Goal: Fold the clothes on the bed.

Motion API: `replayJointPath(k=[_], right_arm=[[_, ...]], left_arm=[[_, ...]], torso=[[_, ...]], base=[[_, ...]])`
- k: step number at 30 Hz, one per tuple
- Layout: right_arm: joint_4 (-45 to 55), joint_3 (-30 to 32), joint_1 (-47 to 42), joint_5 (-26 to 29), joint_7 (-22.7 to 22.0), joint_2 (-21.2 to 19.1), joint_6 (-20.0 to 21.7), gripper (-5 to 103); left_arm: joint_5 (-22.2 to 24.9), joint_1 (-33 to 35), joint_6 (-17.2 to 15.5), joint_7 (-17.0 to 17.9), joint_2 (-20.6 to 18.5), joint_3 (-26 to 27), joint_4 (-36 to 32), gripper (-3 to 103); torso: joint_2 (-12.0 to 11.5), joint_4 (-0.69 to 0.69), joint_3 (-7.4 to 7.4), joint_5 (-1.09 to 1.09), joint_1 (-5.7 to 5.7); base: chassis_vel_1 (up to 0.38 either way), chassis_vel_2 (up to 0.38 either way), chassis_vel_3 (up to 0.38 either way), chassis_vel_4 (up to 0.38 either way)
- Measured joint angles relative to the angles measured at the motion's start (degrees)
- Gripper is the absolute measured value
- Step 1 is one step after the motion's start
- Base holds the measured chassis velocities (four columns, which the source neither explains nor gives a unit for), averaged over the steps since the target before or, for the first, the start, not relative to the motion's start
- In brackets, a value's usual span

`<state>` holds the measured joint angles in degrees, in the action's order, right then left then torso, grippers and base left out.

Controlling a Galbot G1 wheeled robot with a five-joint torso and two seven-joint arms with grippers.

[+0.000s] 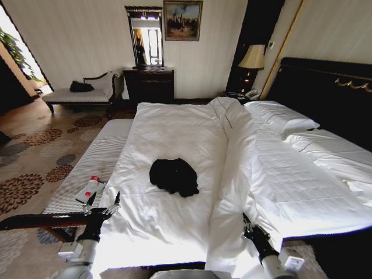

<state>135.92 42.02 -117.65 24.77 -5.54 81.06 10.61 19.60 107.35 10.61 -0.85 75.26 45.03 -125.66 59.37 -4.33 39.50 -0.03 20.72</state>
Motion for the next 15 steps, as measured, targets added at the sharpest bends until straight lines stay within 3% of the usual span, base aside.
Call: replayJointPath(k=[8, 15], right_arm=[[2.0, 8.6, 3.5, 8.1, -1.7, -2.1, 2.4, 2], [3.8, 11.5, 5.0, 11.5, -2.9, -2.9, 3.7, 2]], left_arm=[[-0.1, -0.4, -0.3, 0.2, -0.2, -0.2, -0.2, 100], [-0.1, -0.4, -0.3, 0.2, -0.2, -0.3, -0.3, 100]], torso=[[0.0, 0.00, 0.00, 0.00, 0.00], [0.0, 0.00, 0.00, 0.00, 0.00]], base=[[0.000, 0.000, 0.000, 0.000], [0.000, 0.000, 0.000, 0.000]])
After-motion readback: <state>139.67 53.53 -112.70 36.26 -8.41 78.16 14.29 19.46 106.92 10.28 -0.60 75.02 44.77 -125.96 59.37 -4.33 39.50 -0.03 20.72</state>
